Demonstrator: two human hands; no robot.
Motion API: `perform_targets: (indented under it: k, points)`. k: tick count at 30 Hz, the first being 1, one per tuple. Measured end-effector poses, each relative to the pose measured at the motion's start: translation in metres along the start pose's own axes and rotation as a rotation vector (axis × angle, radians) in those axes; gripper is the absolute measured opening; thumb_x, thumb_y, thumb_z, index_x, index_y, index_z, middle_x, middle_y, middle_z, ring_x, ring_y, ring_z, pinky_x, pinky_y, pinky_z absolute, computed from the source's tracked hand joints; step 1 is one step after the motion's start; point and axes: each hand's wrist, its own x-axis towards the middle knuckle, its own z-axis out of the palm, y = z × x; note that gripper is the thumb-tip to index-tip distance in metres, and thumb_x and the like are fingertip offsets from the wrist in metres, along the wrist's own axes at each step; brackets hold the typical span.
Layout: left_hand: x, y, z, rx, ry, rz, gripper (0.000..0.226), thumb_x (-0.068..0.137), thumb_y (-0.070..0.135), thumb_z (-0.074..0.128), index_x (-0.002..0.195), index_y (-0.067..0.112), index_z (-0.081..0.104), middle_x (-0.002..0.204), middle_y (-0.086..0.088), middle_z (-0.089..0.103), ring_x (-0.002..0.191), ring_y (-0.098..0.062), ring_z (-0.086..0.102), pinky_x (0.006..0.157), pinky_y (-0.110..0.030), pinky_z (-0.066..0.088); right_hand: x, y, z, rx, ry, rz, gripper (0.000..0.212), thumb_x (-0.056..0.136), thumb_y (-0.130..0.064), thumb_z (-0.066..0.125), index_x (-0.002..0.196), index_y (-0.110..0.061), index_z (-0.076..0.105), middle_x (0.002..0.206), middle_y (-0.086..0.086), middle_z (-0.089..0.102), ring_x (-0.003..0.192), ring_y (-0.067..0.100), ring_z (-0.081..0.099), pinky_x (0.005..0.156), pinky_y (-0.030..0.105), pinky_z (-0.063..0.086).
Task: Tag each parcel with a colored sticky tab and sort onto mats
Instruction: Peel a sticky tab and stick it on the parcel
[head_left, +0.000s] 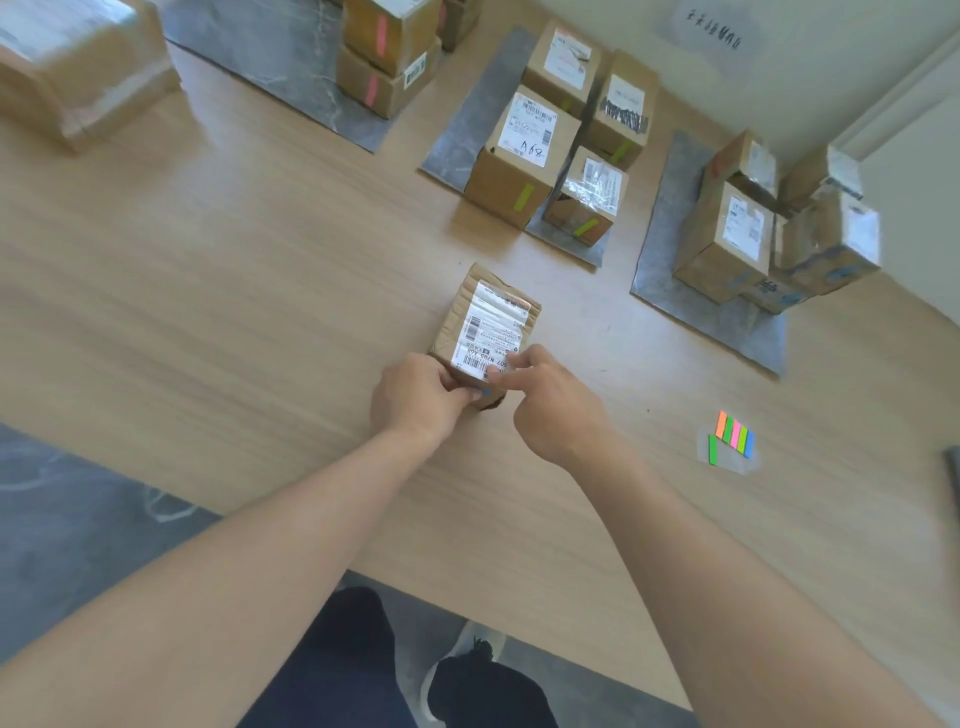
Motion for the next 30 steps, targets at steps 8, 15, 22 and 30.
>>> perform_targets:
  k: [8,15,22,30]
  points:
    - [0.035,-0.023,-0.04,0.001,0.108,-0.156,0.011,0.079,0.02,0.067,0.087,0.024,0.073,0.091,-0.001,0.074,0.093,-0.026,0.069,0.079,-0.028,0.053,-0.002,0.001,0.004,0.016,0.024,-0.002,0.049,0.108,-0.017,0.034,0.142,-0.047,0.055,0.15,-0.014,0.039,0.136,0.017,0.046,0.086,0.036,0.047]
    - [0.049,0.013,-0.044,-0.6,-0.057,-0.248,0.025,0.067,0.043,0.049,0.073,0.026,0.066,0.092,-0.004,0.074,0.085,-0.025,0.069,0.094,-0.046,0.054,0.001,0.005,0.015,-0.001,0.064,-0.044,0.049,0.105,-0.012,0.038,0.14,-0.038,0.059,0.15,-0.006,0.043,0.133,0.022,0.049,0.105,0.037,0.039]
    - [0.033,0.037,-0.045,-0.693,-0.248,-0.264,0.037,0.097,0.034,0.038,0.091,0.012,0.067,0.084,-0.004,0.071,0.078,-0.024,0.062,0.079,-0.034,0.045,0.004,-0.026,0.022,1.168,0.325,0.399,0.02,0.101,-0.019,0.046,0.112,-0.035,0.052,0.1,-0.014,0.057,0.087,0.003,0.056,0.07,0.016,0.048]
    - [0.034,0.064,-0.061,-0.646,-0.315,-0.189,0.036,0.099,0.038,0.039,0.093,0.016,0.066,0.093,0.0,0.069,0.085,-0.023,0.058,0.081,-0.033,0.046,0.007,-0.037,0.0,1.281,0.343,0.503,0.019,0.099,-0.03,0.046,0.093,-0.017,0.058,0.085,-0.003,0.057,0.073,0.016,0.052,0.061,0.028,0.038]
